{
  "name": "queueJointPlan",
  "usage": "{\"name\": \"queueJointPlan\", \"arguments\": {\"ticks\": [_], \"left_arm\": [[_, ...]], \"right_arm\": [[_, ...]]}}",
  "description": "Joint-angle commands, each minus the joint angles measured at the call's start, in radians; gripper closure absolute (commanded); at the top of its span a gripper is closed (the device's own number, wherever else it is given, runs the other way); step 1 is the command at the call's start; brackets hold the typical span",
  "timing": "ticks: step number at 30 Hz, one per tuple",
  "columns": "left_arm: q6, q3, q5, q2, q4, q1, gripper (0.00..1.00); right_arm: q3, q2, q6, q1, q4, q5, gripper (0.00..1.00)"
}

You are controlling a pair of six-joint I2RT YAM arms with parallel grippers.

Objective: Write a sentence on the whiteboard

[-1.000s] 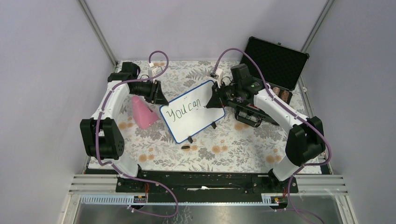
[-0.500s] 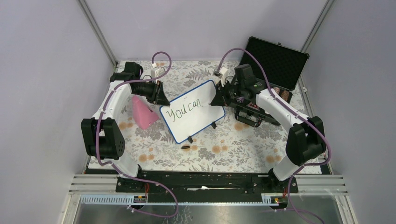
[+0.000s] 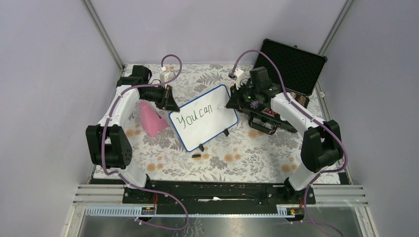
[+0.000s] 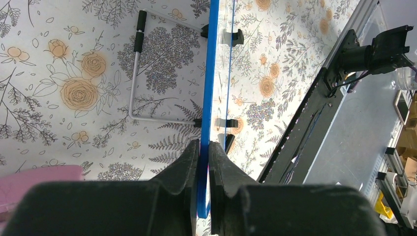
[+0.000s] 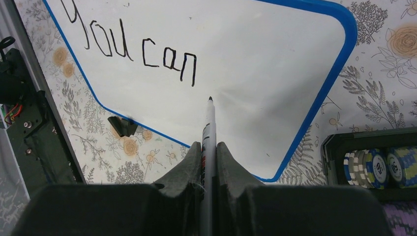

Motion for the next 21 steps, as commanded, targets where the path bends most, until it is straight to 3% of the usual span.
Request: {"name": "queueJointPlan", "arguments": {"ticks": [1,10,21], "left_arm": [[0.018,0.041,-0.011,0.004,0.018,-0.003,0.94],[0.019,0.041,-0.010,0.008,0.019,-0.006,1.00],[0.024,0.037,-0.016,0.004,0.019,-0.011,1.00]], "right_arm": [[0.045,0.013,0.000,-0.003,0.030,0.000,1.00],[0.065,0.024,-0.001,-0.004,0.029,0.002,1.00],[0.087,0.053,-0.003,-0.004,0.028,0.002,1.00]]}}
